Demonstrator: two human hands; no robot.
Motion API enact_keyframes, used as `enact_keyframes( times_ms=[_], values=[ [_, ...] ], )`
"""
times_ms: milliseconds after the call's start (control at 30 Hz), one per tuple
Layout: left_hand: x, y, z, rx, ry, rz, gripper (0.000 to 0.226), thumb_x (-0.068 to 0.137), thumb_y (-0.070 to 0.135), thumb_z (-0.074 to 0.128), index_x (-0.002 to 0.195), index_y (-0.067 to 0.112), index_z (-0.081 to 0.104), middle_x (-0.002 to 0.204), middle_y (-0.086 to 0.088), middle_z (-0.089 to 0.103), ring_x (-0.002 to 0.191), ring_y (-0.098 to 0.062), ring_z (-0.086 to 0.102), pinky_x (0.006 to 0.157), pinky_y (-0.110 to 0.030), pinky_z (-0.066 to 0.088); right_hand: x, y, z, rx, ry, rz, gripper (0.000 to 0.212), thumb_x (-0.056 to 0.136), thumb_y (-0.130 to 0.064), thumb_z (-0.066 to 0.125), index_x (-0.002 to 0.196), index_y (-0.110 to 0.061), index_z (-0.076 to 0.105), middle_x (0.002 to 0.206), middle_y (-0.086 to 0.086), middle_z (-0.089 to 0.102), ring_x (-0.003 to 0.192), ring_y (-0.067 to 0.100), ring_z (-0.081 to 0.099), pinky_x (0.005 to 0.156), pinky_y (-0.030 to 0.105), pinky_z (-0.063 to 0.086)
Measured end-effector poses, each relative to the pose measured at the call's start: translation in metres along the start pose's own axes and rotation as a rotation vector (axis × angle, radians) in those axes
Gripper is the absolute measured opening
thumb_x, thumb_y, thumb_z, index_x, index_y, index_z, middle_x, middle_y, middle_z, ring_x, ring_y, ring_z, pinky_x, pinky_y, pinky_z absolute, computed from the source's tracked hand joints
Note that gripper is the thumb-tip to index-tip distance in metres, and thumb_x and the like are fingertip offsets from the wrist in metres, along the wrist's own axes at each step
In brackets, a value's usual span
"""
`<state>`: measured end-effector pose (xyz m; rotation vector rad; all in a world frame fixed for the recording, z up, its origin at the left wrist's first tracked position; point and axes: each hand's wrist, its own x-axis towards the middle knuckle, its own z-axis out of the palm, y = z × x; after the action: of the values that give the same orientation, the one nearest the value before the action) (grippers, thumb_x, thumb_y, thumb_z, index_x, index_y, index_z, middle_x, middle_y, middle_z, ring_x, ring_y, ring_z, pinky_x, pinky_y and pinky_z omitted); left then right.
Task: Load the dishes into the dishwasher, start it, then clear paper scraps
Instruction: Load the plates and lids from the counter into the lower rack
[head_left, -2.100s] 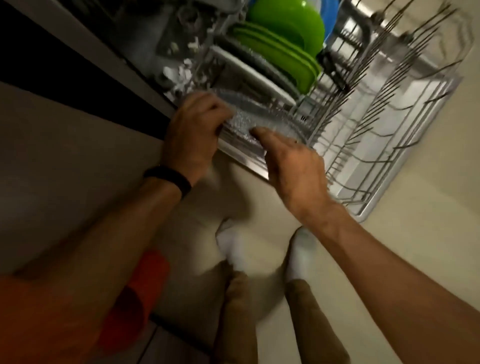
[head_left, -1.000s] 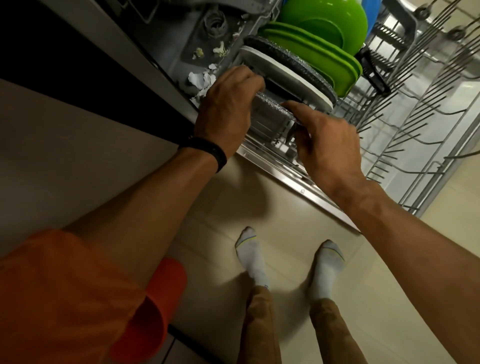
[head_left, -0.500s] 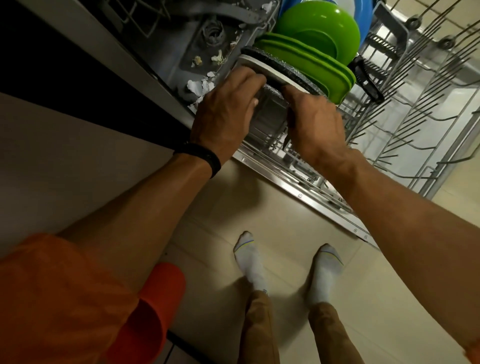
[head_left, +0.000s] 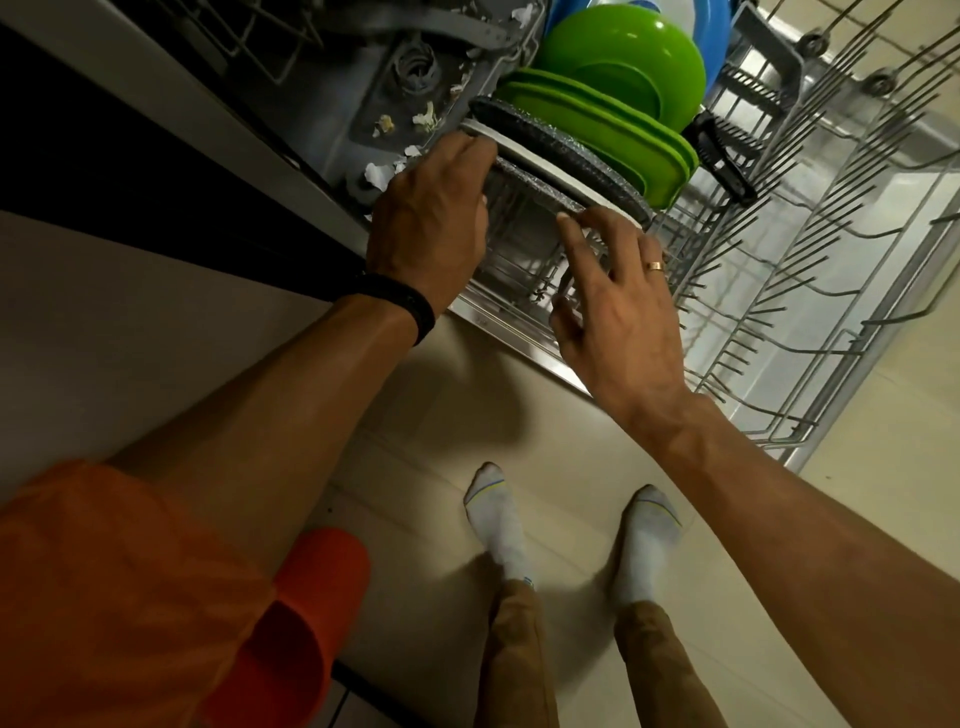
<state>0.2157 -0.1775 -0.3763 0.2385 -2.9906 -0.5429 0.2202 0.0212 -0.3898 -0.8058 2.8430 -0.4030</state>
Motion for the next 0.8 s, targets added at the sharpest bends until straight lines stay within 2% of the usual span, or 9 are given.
enact_keyframes(
  times_ms=[167, 267, 400, 467, 567, 633, 733, 800],
  values=[
    [-0.01, 0.007, 0.001, 0.026, -0.024, 0.148, 0.043, 0.091, 0.001, 0.059, 0.134, 0.007, 0.06, 0.137, -0.012, 0.058, 0.125, -0.031, 0.056, 0.103, -0.038, 0.05, 0.002, 0.002, -0.007, -0.006, -0.026, -0.019, 0.068, 0.086, -0.024, 0.072, 0.149, -0.014, 0.046, 0.157, 0.012, 0.034, 0.137, 0.033, 0.039, 0.103, 0.045, 0.05],
    [-0.014, 0.007, 0.006, 0.027, -0.021, 0.151, 0.045, 0.091, -0.004, 0.059, 0.135, 0.006, 0.061, 0.137, -0.014, 0.06, 0.13, -0.03, 0.055, 0.107, -0.037, 0.048, 0.001, 0.004, -0.01, -0.021, -0.053, -0.034, 0.061, 0.088, -0.025, 0.071, 0.145, -0.016, 0.051, 0.158, 0.011, 0.032, 0.136, 0.032, 0.04, 0.102, 0.045, 0.051],
    [-0.016, 0.005, 0.004, 0.044, -0.055, 0.136, 0.05, 0.09, -0.007, 0.058, 0.138, 0.007, 0.059, 0.141, -0.014, 0.058, 0.132, -0.031, 0.055, 0.103, -0.046, 0.053, 0.0, 0.003, -0.016, -0.013, -0.094, -0.062, 0.054, 0.087, -0.026, 0.072, 0.138, -0.016, 0.057, 0.158, 0.01, 0.031, 0.134, 0.032, 0.042, 0.1, 0.048, 0.052],
    [-0.015, 0.009, -0.001, 0.084, -0.107, 0.11, 0.054, 0.091, -0.002, 0.059, 0.143, 0.01, 0.054, 0.148, -0.012, 0.053, 0.136, -0.031, 0.052, 0.103, -0.051, 0.051, 0.0, 0.001, -0.025, 0.015, -0.128, -0.07, 0.055, 0.088, -0.026, 0.071, 0.141, -0.017, 0.055, 0.159, 0.01, 0.03, 0.137, 0.033, 0.042, 0.101, 0.05, 0.052],
    [-0.016, 0.023, -0.016, 0.19, -0.225, 0.09, 0.064, 0.094, 0.009, 0.061, 0.154, 0.015, 0.039, 0.16, -0.011, 0.038, 0.144, -0.031, 0.041, 0.112, -0.051, 0.043, -0.001, 0.002, -0.051, 0.01, -0.158, -0.071, 0.058, 0.093, -0.028, 0.067, 0.147, -0.02, 0.049, 0.161, 0.007, 0.029, 0.139, 0.032, 0.042, 0.101, 0.048, 0.052],
    [-0.024, 0.04, -0.031, 0.242, -0.266, 0.078, 0.072, 0.094, 0.015, 0.064, 0.159, 0.019, 0.031, 0.163, -0.01, 0.033, 0.145, -0.03, 0.039, 0.112, -0.047, 0.042, -0.005, 0.003, -0.075, 0.014, -0.179, -0.07, 0.058, 0.095, -0.03, 0.065, 0.148, -0.021, 0.046, 0.161, 0.006, 0.03, 0.137, 0.032, 0.044, 0.101, 0.048, 0.053],
    [-0.04, 0.075, -0.079, 0.232, -0.271, 0.042, 0.071, 0.096, 0.017, 0.063, 0.159, 0.02, 0.03, 0.163, -0.01, 0.033, 0.142, -0.029, 0.043, 0.111, -0.044, 0.041, -0.015, -0.003, -0.133, 0.017, -0.221, -0.102, 0.059, 0.095, -0.032, 0.065, 0.15, -0.023, 0.045, 0.162, 0.006, 0.031, 0.138, 0.032, 0.044, 0.102, 0.049, 0.052],
    [-0.049, 0.099, -0.113, 0.189, -0.273, 0.002, 0.069, 0.097, 0.019, 0.062, 0.159, 0.02, 0.032, 0.163, -0.01, 0.033, 0.143, -0.03, 0.041, 0.112, -0.048, 0.041, -0.022, -0.009, -0.173, -0.01, -0.221, -0.129, 0.055, 0.094, -0.031, 0.066, 0.146, -0.022, 0.048, 0.158, 0.005, 0.036, 0.136, 0.032, 0.046, 0.098, 0.049, 0.053]
  ],
)
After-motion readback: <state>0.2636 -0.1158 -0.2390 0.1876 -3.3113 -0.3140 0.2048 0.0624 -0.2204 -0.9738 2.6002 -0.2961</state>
